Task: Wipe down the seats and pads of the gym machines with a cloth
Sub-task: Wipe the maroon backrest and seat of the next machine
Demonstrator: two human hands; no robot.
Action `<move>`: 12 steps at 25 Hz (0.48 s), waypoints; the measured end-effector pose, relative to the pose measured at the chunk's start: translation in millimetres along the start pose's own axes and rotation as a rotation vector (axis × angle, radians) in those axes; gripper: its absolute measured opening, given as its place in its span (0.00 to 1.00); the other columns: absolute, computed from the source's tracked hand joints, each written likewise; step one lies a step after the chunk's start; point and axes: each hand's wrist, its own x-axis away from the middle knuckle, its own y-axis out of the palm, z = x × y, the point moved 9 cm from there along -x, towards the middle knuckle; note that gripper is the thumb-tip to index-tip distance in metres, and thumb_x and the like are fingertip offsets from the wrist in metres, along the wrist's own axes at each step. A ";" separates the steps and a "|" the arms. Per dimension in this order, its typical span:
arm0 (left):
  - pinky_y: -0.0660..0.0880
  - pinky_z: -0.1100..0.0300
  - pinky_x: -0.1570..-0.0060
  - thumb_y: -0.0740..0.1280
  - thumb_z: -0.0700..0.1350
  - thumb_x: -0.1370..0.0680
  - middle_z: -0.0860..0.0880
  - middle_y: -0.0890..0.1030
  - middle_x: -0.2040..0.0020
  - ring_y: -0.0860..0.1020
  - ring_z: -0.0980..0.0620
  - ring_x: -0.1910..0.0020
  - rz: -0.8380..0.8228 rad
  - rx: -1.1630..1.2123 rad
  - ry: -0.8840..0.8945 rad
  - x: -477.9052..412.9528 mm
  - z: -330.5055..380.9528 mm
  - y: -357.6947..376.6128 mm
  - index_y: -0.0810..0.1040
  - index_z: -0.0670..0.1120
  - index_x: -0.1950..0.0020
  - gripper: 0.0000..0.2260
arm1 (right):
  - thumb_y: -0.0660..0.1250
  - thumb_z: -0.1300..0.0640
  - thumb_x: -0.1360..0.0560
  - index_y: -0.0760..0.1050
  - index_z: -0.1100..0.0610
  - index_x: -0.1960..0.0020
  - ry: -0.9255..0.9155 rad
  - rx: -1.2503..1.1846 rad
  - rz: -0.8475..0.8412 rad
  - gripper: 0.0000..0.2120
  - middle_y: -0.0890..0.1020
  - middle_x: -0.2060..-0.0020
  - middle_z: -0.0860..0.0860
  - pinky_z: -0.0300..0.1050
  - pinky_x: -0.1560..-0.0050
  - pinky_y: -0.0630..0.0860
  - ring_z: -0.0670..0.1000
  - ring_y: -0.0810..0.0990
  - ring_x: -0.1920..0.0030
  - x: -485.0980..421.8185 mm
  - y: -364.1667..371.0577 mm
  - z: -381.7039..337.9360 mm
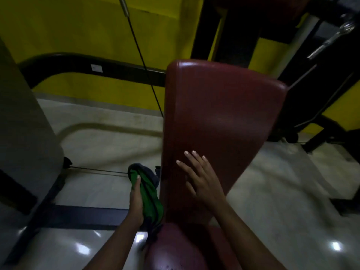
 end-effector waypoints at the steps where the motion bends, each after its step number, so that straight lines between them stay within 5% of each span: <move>1: 0.75 0.52 0.52 0.63 0.63 0.29 0.40 0.79 0.45 0.77 0.43 0.49 -0.041 0.008 -0.005 28.8 20.4 8.0 0.73 0.43 0.35 0.31 | 0.58 0.55 0.29 0.65 0.50 0.31 0.100 -0.113 0.018 0.25 0.63 0.28 0.52 0.52 0.30 0.58 0.52 0.58 0.27 -0.3 -15.0 -6.3; 3: 0.73 0.54 0.56 0.56 0.58 0.22 0.43 0.79 0.51 0.76 0.45 0.54 -0.154 -0.039 -0.001 78.0 54.1 29.2 0.76 0.44 0.44 0.20 | 0.58 0.56 0.26 0.71 0.51 0.34 0.406 -0.429 0.118 0.20 0.68 0.31 0.49 0.47 0.31 0.62 0.49 0.63 0.30 1.2 -44.4 -8.6; 6: 0.74 0.54 0.54 0.53 0.57 0.20 0.44 0.81 0.53 0.78 0.45 0.54 -0.335 -0.134 -0.010 139.3 89.4 74.2 0.77 0.46 0.48 0.19 | 0.61 0.54 0.22 0.72 0.47 0.36 0.797 -0.827 0.207 0.15 0.65 0.33 0.44 0.44 0.32 0.64 0.45 0.64 0.31 3.7 -76.8 -14.7; 9: 0.79 0.59 0.60 0.50 0.58 0.20 0.47 0.85 0.58 0.83 0.50 0.59 -0.491 -0.215 0.033 177.9 117.2 121.5 0.78 0.47 0.50 0.21 | 0.61 0.53 0.21 0.65 0.43 0.34 0.912 -1.114 0.146 0.17 0.60 0.29 0.46 0.24 0.38 0.59 0.41 0.58 0.30 -10.9 -99.7 -45.7; 12: 0.79 0.66 0.62 0.47 0.60 0.20 0.51 0.85 0.60 0.83 0.57 0.63 -0.580 -0.355 0.154 205.4 127.9 164.3 0.78 0.50 0.52 0.23 | 0.60 0.50 0.22 0.61 0.48 0.28 1.000 -1.150 0.214 0.23 0.55 0.25 0.49 0.31 0.38 0.58 0.44 0.57 0.28 -23.2 -119.7 -47.8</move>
